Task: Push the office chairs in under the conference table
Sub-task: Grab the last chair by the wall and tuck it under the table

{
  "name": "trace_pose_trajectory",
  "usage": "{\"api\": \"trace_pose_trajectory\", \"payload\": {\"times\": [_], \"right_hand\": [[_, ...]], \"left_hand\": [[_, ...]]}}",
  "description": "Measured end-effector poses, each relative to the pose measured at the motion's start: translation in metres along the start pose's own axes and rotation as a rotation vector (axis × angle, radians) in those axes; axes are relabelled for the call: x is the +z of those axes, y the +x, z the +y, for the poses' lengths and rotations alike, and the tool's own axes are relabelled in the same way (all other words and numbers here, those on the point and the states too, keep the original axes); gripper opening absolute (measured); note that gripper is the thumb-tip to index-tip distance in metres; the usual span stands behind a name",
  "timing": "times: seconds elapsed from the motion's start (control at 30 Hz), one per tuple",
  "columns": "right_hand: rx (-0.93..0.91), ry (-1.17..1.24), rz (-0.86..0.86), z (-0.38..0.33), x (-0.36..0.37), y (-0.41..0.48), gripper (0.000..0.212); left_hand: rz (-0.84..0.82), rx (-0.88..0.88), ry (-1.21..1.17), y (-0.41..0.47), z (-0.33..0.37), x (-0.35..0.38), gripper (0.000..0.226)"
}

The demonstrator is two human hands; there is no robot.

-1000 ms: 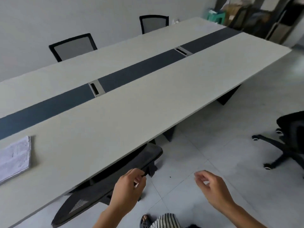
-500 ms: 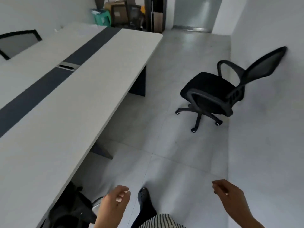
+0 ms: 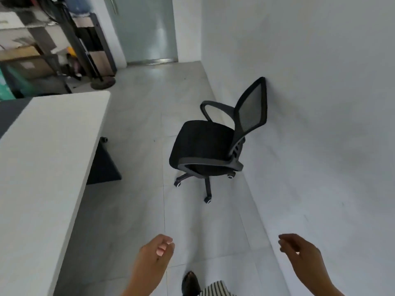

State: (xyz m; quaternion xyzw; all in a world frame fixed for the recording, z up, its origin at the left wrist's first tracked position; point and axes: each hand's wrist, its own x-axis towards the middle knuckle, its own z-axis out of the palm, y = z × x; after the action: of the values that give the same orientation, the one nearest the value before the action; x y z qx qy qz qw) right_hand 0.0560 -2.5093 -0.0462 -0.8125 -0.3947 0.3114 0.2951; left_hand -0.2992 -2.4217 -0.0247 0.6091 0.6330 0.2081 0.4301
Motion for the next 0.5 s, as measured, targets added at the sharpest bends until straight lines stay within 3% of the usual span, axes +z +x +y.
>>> {"api": "trace_pose_trajectory", "payload": {"times": [0.13,0.33,0.5], "right_hand": [[0.093,0.081,0.091,-0.009,-0.012,0.032,0.014],[0.228,0.14,0.154,-0.005,-0.03,0.102,0.018],[0.197,0.148,0.177,-0.012,-0.059,0.205,0.021]], "left_hand": [[-0.136,0.122,0.061,0.081,0.058,0.004,0.007],[-0.215,0.214,0.064,0.183,0.144,0.047,0.008],[-0.236,0.23,0.036,0.276,0.225,0.106,0.006]]}}
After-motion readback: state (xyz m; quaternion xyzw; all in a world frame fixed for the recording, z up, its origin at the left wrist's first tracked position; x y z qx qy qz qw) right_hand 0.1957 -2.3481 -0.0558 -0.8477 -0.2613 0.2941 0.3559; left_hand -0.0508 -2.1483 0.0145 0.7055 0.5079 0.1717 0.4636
